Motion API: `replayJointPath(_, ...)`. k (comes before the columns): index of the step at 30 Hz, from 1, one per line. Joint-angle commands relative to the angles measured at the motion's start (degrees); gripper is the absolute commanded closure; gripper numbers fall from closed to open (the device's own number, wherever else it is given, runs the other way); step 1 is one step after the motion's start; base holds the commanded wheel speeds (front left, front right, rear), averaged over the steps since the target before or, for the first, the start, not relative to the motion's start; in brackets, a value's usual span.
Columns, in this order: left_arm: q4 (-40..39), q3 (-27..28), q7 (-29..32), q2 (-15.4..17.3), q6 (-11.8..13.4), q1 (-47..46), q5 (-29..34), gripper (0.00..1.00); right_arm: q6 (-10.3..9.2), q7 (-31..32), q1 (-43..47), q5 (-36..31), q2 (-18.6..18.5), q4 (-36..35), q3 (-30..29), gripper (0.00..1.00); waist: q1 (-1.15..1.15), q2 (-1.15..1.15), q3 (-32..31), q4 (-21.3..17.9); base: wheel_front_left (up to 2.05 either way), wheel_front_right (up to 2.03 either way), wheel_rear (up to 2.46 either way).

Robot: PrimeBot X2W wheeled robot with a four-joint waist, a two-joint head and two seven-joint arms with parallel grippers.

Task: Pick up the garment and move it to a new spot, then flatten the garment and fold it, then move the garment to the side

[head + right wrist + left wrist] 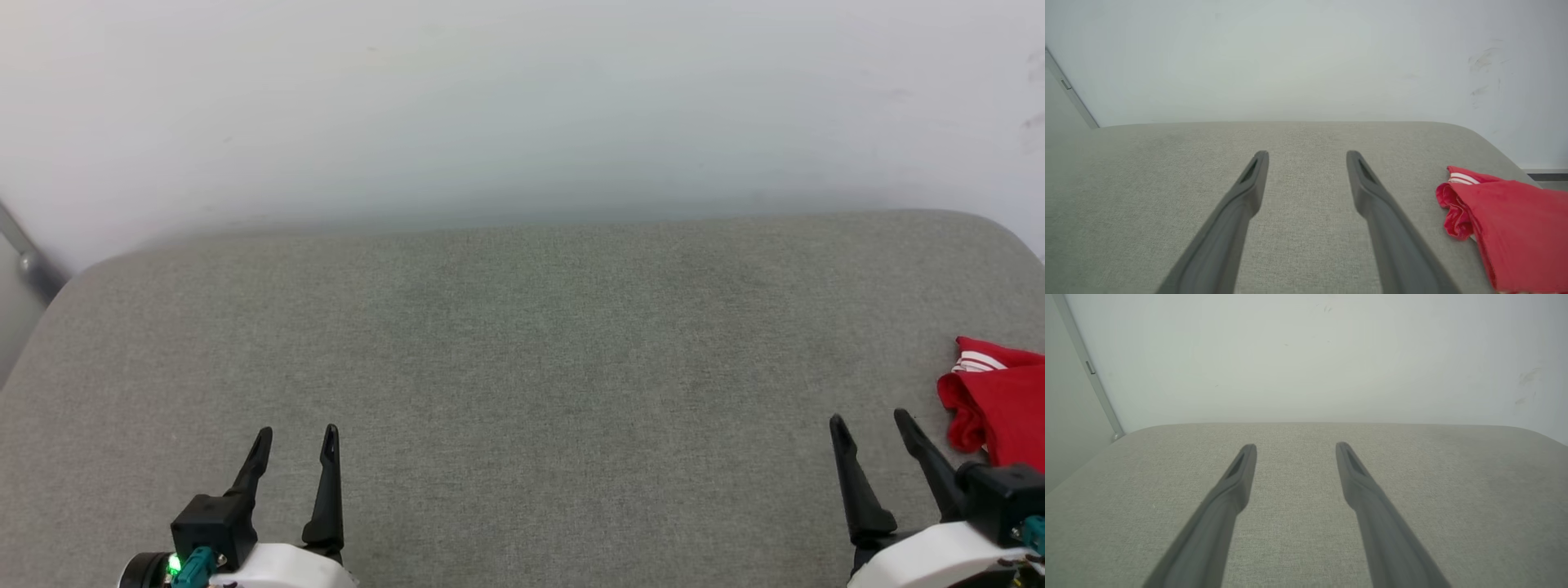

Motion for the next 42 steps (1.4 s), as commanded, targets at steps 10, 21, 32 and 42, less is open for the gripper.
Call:
replayJointPath(10,1.70,0.70,-0.39,-1.68,-1.80,0.78,0.68,0.00,-0.03,3.35,4.16,-0.09,1.53,-5.66,0.24,0.00,0.01,0.00,-1.16,0.27,0.00,0.00,0.00)
replayJointPath(21,2.42,1.87,-0.34,-2.86,-2.87,0.46,1.71,0.00,-0.03,4.13,4.08,0.09,1.84,-5.96,0.19,0.00,0.01,0.00,-1.01,0.21,0.00,0.00,0.00)
replayJointPath(32,3.92,3.03,1.19,-4.49,-4.23,0.93,-2.19,1.00,0.01,3.85,3.21,4.95,1.63,-3.15,0.29,1.00,0.02,0.00,-0.84,0.30,0.00,0.00,0.00)
replayJointPath(42,5.19,6.41,3.76,-6.49,-7.08,-0.30,-10.60,1.00,0.01,3.70,0.89,16.27,1.30,-0.12,0.17,1.00,0.01,0.00,-0.56,0.47,0.00,0.00,0.00)
